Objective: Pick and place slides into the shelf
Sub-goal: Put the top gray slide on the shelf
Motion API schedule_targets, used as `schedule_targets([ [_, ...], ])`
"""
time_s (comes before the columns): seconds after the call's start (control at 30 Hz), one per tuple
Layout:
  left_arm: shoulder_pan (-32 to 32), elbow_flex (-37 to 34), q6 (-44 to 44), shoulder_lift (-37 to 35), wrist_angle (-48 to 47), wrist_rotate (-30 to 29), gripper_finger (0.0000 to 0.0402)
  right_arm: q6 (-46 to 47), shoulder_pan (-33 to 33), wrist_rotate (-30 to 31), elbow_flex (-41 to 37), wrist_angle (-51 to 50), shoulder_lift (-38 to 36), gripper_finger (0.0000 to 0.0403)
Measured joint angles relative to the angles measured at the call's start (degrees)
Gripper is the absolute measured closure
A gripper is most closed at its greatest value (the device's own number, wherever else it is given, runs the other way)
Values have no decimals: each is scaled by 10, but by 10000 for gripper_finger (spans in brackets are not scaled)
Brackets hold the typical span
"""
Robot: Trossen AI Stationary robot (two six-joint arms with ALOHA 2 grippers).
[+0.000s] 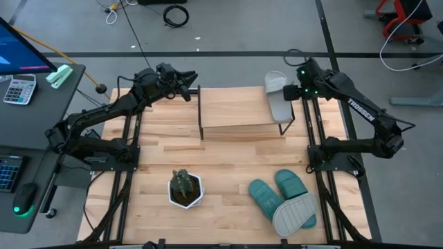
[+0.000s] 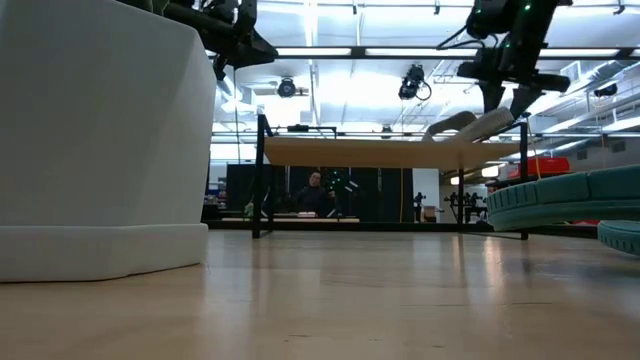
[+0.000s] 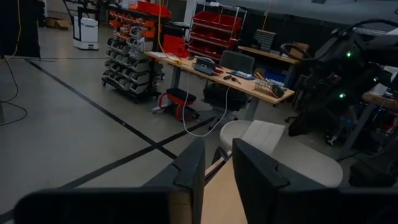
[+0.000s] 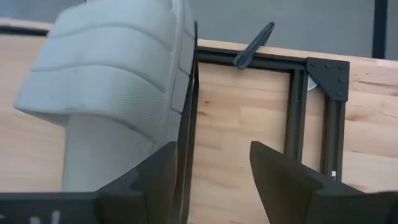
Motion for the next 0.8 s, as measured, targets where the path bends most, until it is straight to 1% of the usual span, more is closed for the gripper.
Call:
schedule_targets([
  [0.1, 0, 0, 0, 0, 0, 0, 319, 0, 11, 21, 0, 0, 13, 197],
  [0.3, 0, 0, 0, 0, 0, 0, 313, 0, 20, -8, 0, 6, 28, 209],
  [0.47, 0, 0, 2, 0, 0, 0, 311, 0, 19, -14, 0, 14, 21, 213],
  [0.53, 0, 0, 2, 0, 0, 0, 313, 0, 17, -4, 0, 16, 16, 213],
  [0.7, 0, 0, 2, 0, 0, 0, 319, -8, 17, 6, 0, 66, 7, 213],
  [0.8, 0, 0, 2, 0, 0, 0, 318, -9, 16, 6, 0, 71, 8, 213],
])
